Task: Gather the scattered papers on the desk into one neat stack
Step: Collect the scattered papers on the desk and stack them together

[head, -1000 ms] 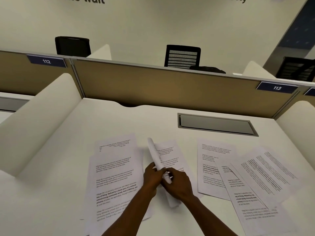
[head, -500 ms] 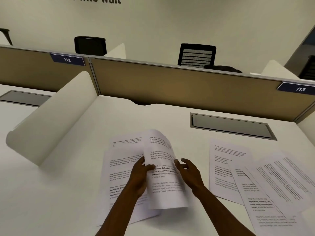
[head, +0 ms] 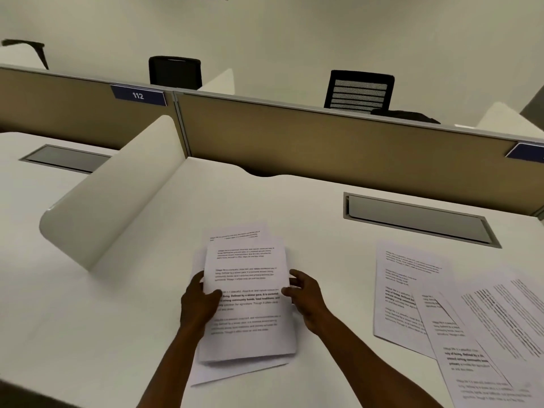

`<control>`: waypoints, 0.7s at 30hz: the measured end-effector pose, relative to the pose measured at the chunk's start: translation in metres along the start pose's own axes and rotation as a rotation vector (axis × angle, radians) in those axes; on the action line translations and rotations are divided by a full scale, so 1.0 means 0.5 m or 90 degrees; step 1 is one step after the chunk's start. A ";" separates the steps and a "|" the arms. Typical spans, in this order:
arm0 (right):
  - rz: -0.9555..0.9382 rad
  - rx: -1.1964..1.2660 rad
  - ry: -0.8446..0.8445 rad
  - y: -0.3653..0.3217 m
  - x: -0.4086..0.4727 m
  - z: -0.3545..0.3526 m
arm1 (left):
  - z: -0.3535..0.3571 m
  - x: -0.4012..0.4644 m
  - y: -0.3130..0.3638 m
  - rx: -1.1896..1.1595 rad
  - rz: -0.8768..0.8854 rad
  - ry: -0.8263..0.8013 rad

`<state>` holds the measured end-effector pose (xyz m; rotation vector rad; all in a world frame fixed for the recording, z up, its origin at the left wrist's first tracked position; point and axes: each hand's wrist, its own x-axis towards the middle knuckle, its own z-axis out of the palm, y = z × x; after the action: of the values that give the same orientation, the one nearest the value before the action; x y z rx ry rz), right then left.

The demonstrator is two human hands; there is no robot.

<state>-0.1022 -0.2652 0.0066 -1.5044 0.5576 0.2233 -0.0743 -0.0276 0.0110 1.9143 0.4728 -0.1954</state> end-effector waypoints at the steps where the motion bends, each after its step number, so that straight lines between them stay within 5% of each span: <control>1: -0.004 -0.044 0.004 0.006 0.002 0.006 | 0.000 0.002 -0.005 0.030 0.006 0.010; 6: -0.068 -0.198 0.041 0.010 -0.009 0.007 | 0.017 -0.002 -0.018 0.063 0.035 0.090; 10: -0.161 -0.311 0.227 0.015 -0.012 -0.059 | 0.030 -0.015 -0.013 0.020 0.103 0.167; 15: -0.039 -0.521 0.378 0.053 -0.016 -0.195 | 0.088 -0.045 0.002 -0.032 0.153 0.098; 21: 0.007 -0.621 0.315 0.109 -0.044 -0.207 | 0.206 -0.105 0.021 -0.020 0.209 -0.066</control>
<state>-0.1683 -0.3581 -0.0277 -2.5386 0.9202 0.1271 -0.1089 -0.1377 -0.0011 1.9096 0.0878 -0.0710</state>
